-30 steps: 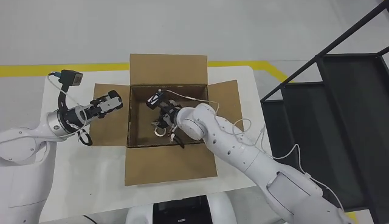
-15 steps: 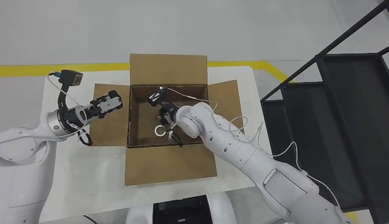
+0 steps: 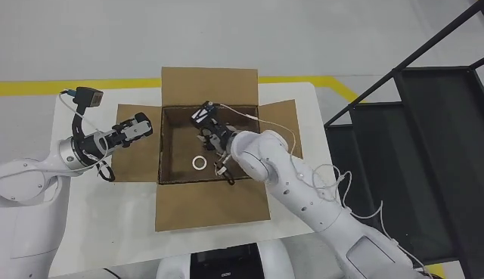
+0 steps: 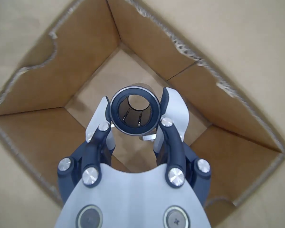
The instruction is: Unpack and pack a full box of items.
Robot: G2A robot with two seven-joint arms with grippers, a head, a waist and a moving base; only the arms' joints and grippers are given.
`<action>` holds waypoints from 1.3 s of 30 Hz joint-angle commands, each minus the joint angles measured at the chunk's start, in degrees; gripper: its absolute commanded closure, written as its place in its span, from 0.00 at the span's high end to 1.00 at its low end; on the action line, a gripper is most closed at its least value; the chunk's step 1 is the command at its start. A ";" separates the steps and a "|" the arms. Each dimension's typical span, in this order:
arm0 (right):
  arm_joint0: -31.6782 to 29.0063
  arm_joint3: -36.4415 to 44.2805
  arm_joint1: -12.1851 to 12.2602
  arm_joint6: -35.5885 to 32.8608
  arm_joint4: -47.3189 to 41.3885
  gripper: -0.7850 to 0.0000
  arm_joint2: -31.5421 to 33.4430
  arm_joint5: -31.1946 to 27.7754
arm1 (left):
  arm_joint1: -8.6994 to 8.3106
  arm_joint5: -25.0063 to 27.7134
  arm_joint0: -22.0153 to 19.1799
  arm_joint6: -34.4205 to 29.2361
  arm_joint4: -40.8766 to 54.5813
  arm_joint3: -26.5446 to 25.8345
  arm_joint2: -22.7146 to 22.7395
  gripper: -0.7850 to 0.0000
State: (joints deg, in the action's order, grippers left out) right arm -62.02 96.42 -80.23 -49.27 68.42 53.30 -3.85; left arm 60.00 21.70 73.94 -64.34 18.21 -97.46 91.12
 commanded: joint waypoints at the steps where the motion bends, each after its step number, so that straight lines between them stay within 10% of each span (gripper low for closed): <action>1: -3.66 6.30 1.02 -1.68 -2.43 0.00 3.96 -3.55 | 0.00 0.00 0.00 0.00 0.00 0.00 0.00 1.00; 11: -15.97 22.57 4.68 -6.13 -12.42 0.00 24.13 -13.13 | 0.00 0.00 0.00 0.00 0.00 0.00 0.00 1.00; 22: -26.19 30.17 6.10 -1.06 -13.49 0.00 40.17 -5.72 | 0.00 0.00 0.00 0.00 0.00 0.00 0.00 1.00; 39: -22.22 13.80 6.58 -2.80 -7.31 0.00 41.68 9.59 | 0.00 0.00 0.00 0.00 0.00 0.00 0.00 1.00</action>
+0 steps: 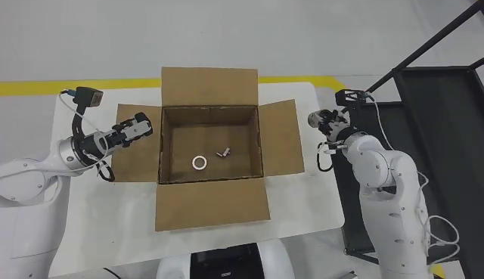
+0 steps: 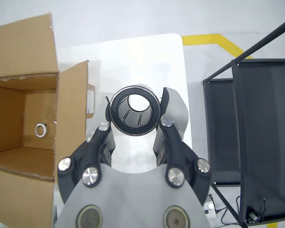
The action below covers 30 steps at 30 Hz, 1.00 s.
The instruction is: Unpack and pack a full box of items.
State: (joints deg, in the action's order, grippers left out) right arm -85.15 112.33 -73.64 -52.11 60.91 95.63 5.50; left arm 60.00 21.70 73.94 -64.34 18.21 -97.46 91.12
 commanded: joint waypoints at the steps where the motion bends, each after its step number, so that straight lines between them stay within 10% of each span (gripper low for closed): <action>1: 1.77 -3.88 -0.06 0.06 -0.65 0.00 -1.28 0.29 | 0.00 0.00 0.00 0.00 0.00 0.00 0.00 1.00; 30: 8.95 -28.64 -0.89 8.97 -1.12 0.00 -10.06 6.69 | 0.00 0.00 0.00 0.00 0.00 0.00 0.00 1.00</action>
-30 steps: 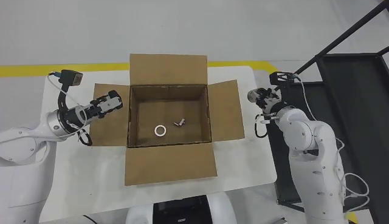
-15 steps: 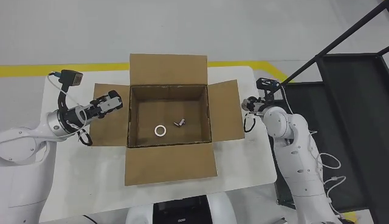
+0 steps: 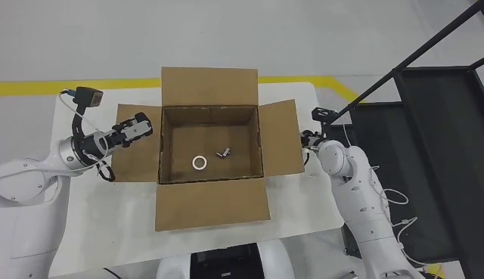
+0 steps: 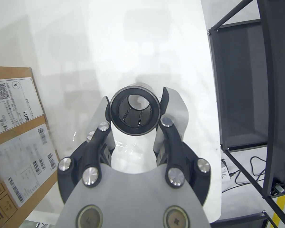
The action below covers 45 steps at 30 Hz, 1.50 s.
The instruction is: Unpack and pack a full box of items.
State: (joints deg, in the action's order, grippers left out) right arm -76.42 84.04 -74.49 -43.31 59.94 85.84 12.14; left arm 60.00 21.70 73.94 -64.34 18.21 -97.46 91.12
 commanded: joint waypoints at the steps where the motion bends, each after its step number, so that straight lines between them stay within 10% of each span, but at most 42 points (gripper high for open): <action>1: 0.44 -0.74 -0.06 0.55 0.12 0.00 -0.48 0.27 | 0.00 0.00 0.00 0.00 0.00 0.00 0.00 1.00; 9: 1.21 -2.18 -0.19 1.88 1.62 0.00 -2.04 2.12 | 0.00 0.00 0.00 0.00 0.00 0.00 0.00 1.00; 11: 1.09 -2.22 -0.22 2.07 1.36 0.54 -2.20 2.24 | 0.00 0.00 0.00 0.00 0.00 0.00 0.00 1.00; 12: 0.98 -2.23 -0.23 2.05 1.22 1.00 -2.26 2.39 | 0.00 0.00 0.00 0.00 0.00 0.00 0.00 1.00; 21: -0.65 0.89 -0.10 2.75 -0.05 1.00 -1.53 2.52 | 0.00 0.00 0.00 0.00 0.00 0.00 0.00 1.00; 35: -11.06 28.45 0.60 11.11 3.35 1.00 5.58 6.35 | 0.00 0.00 0.00 0.00 0.00 0.00 0.00 1.00; 45: -9.79 36.31 1.27 7.35 -3.44 1.00 1.41 -15.08 | 0.00 0.00 0.00 0.00 0.00 0.00 0.00 1.00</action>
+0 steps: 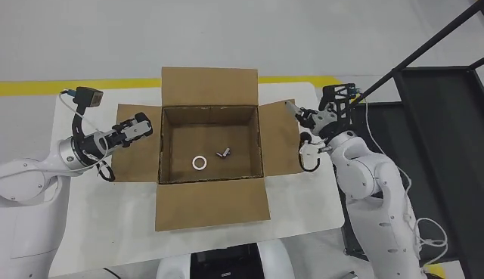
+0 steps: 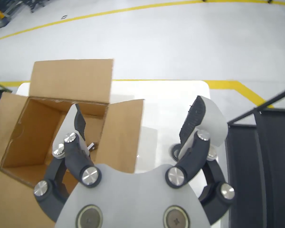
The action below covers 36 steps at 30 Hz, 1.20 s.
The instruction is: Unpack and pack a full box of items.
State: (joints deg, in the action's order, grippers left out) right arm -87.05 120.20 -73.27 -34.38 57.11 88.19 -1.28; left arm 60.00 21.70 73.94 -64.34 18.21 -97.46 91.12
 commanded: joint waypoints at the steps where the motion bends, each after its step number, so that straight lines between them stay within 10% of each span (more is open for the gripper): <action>1: 1.96 0.43 0.09 -3.27 -1.67 1.00 -2.04 -3.38 | 0.00 0.00 0.00 0.00 0.00 0.00 0.00 1.00; 19: 20.56 -16.93 -1.16 -20.29 -7.41 1.00 -24.73 -9.94 | 0.00 0.00 0.00 0.00 0.00 0.00 0.00 1.00; 36: 20.91 -17.43 -1.21 -20.26 -7.59 1.00 -24.96 -9.84 | 0.00 0.00 0.00 0.00 0.00 0.00 0.00 1.00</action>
State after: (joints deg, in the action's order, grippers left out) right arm -66.14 102.77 -74.48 -54.64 49.52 63.24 -11.12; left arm 60.00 21.70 73.94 -64.34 18.21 -97.46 91.12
